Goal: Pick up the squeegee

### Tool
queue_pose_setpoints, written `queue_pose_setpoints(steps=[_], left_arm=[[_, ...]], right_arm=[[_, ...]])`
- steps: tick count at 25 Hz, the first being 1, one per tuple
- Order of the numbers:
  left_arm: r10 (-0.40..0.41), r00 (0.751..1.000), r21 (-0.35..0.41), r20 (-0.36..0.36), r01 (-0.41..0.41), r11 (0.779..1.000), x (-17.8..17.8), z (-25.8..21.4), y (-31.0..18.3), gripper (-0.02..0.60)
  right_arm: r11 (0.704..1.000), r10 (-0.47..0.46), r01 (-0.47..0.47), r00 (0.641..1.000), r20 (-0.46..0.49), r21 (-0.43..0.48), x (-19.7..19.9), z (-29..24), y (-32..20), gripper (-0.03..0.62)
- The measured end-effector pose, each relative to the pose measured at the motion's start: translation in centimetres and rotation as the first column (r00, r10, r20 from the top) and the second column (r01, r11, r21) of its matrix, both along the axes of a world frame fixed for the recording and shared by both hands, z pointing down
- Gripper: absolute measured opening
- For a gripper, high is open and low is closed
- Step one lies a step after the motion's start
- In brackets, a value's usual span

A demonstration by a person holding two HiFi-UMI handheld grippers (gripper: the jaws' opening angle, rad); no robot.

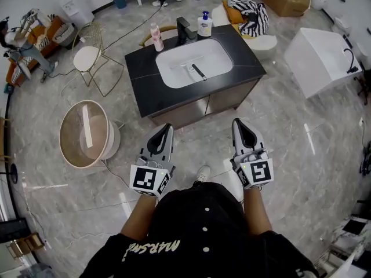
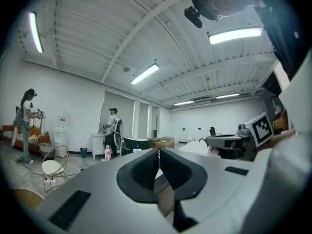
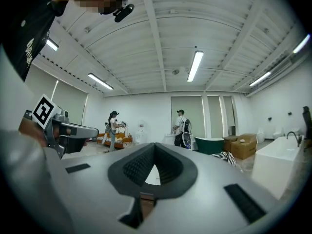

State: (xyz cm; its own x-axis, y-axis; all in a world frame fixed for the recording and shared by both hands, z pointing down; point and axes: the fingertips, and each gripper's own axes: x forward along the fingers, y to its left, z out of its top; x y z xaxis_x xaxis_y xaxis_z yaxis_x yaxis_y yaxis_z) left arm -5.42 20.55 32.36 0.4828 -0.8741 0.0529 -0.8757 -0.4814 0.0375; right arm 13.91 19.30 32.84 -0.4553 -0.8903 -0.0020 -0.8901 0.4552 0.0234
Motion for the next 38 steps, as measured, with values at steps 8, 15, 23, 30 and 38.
queue_pose_setpoints(steps=[8,15,23,30,38], left_arm=[[-0.073,0.997,0.002,0.014,0.073,0.997,1.3,0.1,-3.8,0.018],[-0.115,0.993,-0.028,0.011,0.115,0.993,0.5,1.4,-6.2,0.018],[-0.085,0.996,-0.037,-0.010,0.085,0.996,-0.6,2.9,-13.6,0.018],[-0.047,0.999,-0.007,-0.012,0.047,0.999,-2.0,1.4,-23.5,0.018],[0.003,1.000,-0.002,-0.018,-0.003,1.000,-4.0,0.4,-30.8,0.018]], right_arm=[[0.996,-0.084,0.084,0.996,-0.010,-0.010,0.7,0.7,-5.4,-0.005],[0.990,-0.140,0.140,0.990,-0.011,-0.026,-0.6,1.8,-8.6,-0.005],[0.993,-0.106,0.105,0.994,-0.026,-0.049,-1.6,3.2,-15.6,-0.005],[0.996,-0.088,0.087,0.995,-0.054,-0.025,-3.4,1.8,-24.6,-0.005],[0.998,-0.056,0.054,0.996,-0.070,-0.024,-6.0,0.3,-31.6,-0.005]])
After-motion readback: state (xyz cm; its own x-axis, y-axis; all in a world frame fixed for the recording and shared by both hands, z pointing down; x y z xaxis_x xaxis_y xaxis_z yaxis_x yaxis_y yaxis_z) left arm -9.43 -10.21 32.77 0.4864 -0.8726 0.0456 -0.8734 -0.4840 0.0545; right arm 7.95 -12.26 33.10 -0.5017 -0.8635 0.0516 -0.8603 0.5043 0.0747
